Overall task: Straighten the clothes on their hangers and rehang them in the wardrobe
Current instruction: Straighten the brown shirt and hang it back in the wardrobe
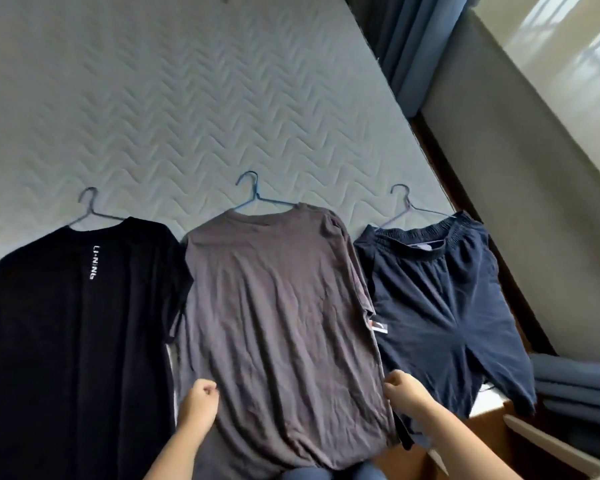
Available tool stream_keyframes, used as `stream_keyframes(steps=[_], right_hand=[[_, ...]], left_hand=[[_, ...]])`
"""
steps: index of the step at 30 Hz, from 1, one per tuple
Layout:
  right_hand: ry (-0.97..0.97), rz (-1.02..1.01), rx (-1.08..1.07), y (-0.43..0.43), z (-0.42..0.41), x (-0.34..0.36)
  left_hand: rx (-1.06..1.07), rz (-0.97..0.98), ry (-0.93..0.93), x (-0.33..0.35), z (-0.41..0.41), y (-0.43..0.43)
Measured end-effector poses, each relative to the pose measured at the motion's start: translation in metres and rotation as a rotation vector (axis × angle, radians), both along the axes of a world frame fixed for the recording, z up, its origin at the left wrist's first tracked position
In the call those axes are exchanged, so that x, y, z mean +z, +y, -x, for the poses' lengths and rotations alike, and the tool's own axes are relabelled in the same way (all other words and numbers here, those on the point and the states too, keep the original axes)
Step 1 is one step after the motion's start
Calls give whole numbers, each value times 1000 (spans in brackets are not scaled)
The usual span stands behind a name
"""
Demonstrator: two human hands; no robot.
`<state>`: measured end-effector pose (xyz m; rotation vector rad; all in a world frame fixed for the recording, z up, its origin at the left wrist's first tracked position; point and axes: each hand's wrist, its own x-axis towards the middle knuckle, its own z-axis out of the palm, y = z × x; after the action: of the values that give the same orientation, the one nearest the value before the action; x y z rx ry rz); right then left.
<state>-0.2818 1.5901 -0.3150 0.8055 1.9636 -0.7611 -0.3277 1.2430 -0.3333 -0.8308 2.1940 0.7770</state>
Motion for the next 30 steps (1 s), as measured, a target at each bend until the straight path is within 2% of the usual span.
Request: stream_keyframes(steps=[6, 17, 22, 25, 30], right_hand=[[111, -33, 104, -5, 124, -22], [452, -128, 71, 0, 343, -110], [489, -213, 110, 5, 393, -137], [442, -241, 126, 6, 404, -153], [394, -302, 194, 9, 410, -169]], left_hand=[[47, 17, 99, -19, 96, -6], [-157, 146, 330, -91, 272, -23], [-270, 228, 403, -117, 325, -25], [-325, 289, 417, -132, 352, -30], [-273, 275, 366, -158, 381, -46]])
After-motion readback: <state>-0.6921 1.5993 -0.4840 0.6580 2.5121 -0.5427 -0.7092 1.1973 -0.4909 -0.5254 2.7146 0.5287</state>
